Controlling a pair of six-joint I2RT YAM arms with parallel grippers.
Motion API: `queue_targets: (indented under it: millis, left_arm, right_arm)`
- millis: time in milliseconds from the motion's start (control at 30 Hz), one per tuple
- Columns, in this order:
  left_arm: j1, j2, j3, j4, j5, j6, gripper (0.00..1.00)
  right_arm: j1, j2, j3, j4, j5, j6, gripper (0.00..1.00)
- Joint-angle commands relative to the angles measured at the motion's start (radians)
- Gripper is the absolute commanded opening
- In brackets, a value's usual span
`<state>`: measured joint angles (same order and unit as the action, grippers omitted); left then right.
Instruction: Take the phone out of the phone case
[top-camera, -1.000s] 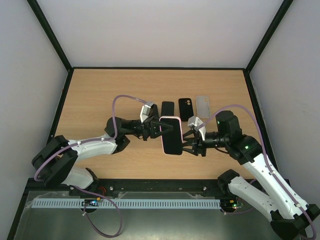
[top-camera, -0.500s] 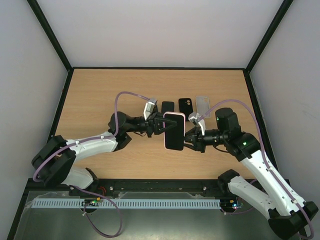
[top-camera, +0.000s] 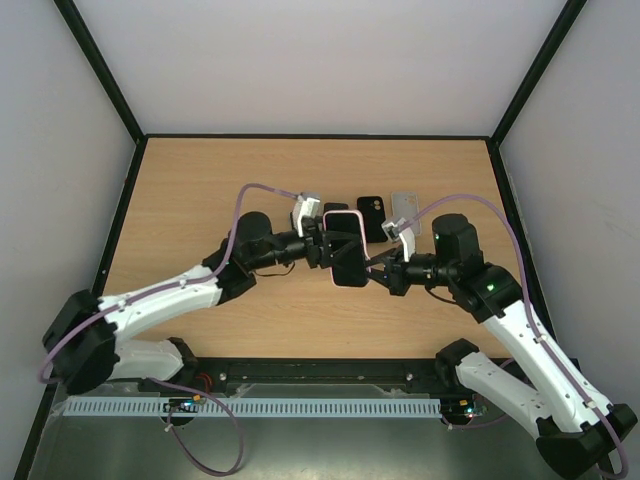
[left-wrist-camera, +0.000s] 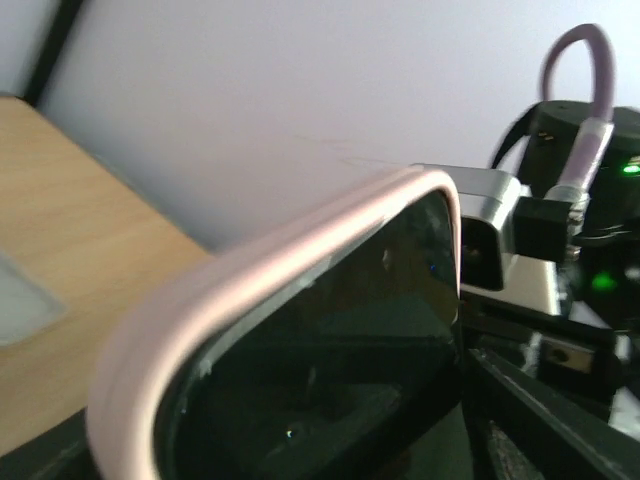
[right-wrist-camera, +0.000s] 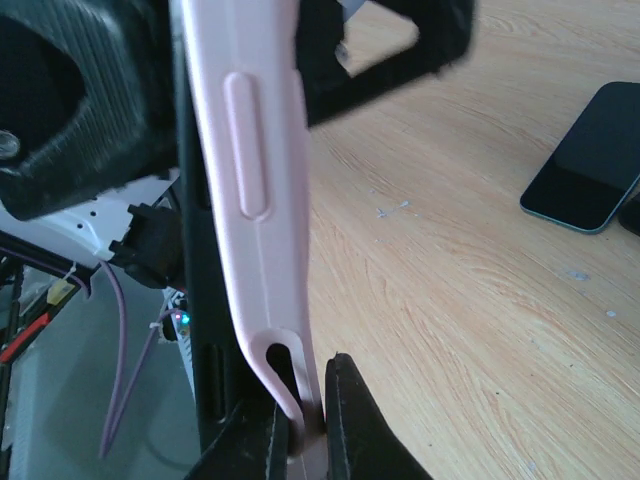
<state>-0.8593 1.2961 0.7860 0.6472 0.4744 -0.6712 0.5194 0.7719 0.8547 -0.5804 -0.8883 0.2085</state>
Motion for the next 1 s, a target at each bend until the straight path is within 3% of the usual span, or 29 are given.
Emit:
queue_targets:
  millis: [0,133,367,600,833,967]
  left_arm:
    - [-0.005,-0.137,0.012,-0.280,-0.306,0.167,0.78]
    - [-0.004,-0.229,-0.037,-0.340,-0.442,0.199,0.78]
    - [-0.054,-0.267,-0.107,-0.391,-0.523,0.190,0.71]
    - [-0.243,-0.195,-0.109,-0.461,-0.812,0.266,0.66]
    - [-0.318,-0.115,-0.186,-0.357,-0.867,0.320,0.62]
    - [-0.379,-0.044,-0.182,-0.301,-0.917,0.374,0.62]
  right_arm:
    - [0.011,-0.024,0.000,0.063,0.038,0.014,0.02]
    - [0.005,-0.035,-0.044,0.084,0.069,0.053,0.02]
    - [-0.066,0.028,-0.107,0.075,0.112,0.111,0.02]
    - [-0.160,0.108,-0.202,0.041,0.169,0.206,0.02]
    - [-0.174,0.142,-0.232,-0.148,0.204,0.261,0.02]
    - [-0.174,0.141,-0.312,-0.112,0.180,0.301,0.02]
